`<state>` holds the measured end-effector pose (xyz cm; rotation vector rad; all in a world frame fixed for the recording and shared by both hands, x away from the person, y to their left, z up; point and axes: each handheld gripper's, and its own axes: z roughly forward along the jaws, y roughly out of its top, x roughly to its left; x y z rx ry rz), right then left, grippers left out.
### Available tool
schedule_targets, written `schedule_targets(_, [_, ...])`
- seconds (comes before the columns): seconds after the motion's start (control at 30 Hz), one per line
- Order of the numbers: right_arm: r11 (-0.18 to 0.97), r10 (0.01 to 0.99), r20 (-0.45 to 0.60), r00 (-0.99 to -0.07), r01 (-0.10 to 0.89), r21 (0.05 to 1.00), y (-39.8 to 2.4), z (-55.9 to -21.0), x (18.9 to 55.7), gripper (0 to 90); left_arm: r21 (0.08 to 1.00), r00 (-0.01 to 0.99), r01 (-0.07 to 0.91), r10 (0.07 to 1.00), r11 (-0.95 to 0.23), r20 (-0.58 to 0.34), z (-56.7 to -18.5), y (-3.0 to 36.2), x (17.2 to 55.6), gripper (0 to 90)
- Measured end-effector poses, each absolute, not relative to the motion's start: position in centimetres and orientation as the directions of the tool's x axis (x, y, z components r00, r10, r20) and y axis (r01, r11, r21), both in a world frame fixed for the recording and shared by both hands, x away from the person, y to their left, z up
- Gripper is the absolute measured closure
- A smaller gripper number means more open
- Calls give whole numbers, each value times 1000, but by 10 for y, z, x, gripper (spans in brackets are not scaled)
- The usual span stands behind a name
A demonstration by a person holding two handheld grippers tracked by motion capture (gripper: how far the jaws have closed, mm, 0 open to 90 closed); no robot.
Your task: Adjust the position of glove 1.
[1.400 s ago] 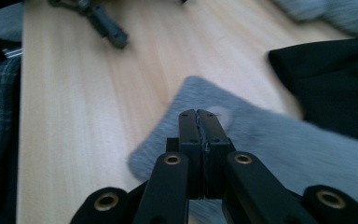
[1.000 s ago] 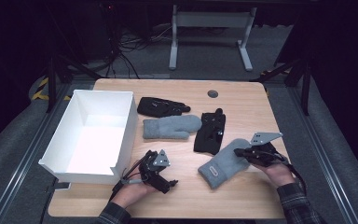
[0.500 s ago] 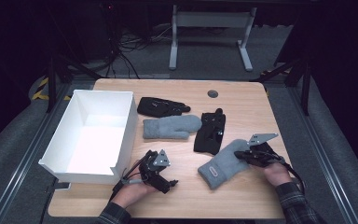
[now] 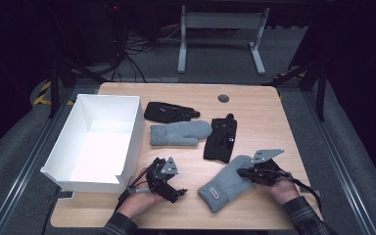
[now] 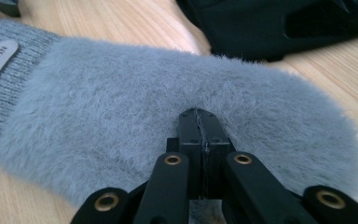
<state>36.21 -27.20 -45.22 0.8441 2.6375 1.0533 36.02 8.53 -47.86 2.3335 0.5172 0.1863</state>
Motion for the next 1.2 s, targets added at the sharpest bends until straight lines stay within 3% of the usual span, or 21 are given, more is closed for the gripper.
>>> schedule_targets(0.23, [587,552,48,-833,429,686,-265,-452,359,892,687,909,312,417,-656,-14,-478,85,360,0])
schedule_targets(0.27, [576,554,46,-831,422,700,-266,-450,359,793,688,909,312,418,-655,-14,-478,85,360,0])
schedule_targets(0.57, [488,668,-7,-744,432,758,-296,-438,365,415,688,908,313,419,-655,-15,-479,85,360,0])
schedule_targets(0.73, [463,737,-38,-675,464,755,-316,-446,376,277,666,908,321,419,-673,-15,-475,84,360,14])
schedule_targets(0.93, [416,786,-8,-618,519,747,-340,-460,389,242,645,903,330,431,-689,-2,-466,81,363,205])
schedule_targets(1.17, [410,797,-15,-604,523,748,-344,-467,394,225,621,876,362,481,-695,29,-456,72,375,599])
schedule_targets(1.2, [410,798,-16,-603,523,747,-344,-467,394,224,621,876,362,481,-695,29,-456,72,375,688])
